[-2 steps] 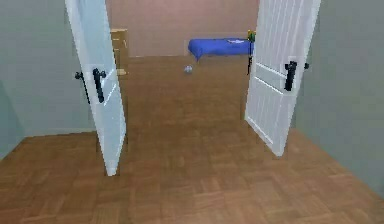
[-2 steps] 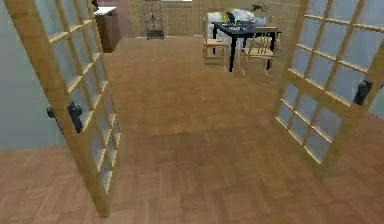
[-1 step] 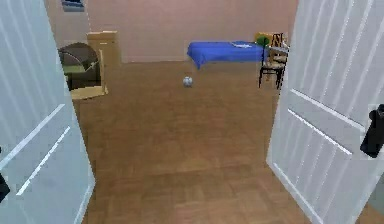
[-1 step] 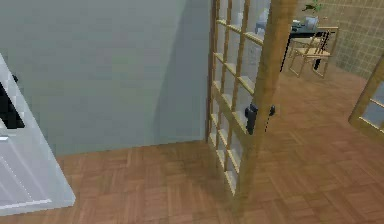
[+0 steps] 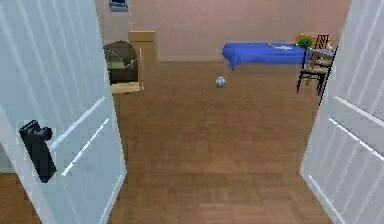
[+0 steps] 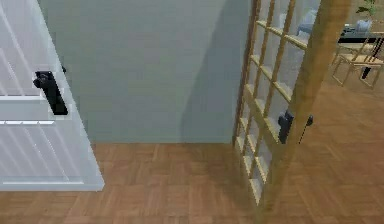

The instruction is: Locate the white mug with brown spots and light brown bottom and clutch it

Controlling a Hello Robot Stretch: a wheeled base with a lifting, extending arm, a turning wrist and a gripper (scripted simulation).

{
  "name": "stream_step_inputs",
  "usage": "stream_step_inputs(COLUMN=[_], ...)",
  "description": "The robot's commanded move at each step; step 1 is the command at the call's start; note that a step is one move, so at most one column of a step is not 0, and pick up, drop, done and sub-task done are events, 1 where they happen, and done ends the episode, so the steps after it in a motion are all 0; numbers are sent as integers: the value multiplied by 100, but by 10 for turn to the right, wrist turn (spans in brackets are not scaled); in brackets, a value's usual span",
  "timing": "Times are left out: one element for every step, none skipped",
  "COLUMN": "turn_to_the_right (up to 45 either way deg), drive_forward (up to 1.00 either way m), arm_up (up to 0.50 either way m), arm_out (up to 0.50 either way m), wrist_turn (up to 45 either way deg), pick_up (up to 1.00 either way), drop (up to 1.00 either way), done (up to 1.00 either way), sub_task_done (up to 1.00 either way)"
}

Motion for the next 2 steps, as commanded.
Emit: stream_step_inputs(turn_to_the_right=[0, 0], drive_forward=[40, 100], arm_up=[0, 0], arm_out=[0, 0], wrist_turn=[0, 0], pick_up=[0, 0], drop=[0, 0], done=[0, 0], sub_task_done=[0, 0])
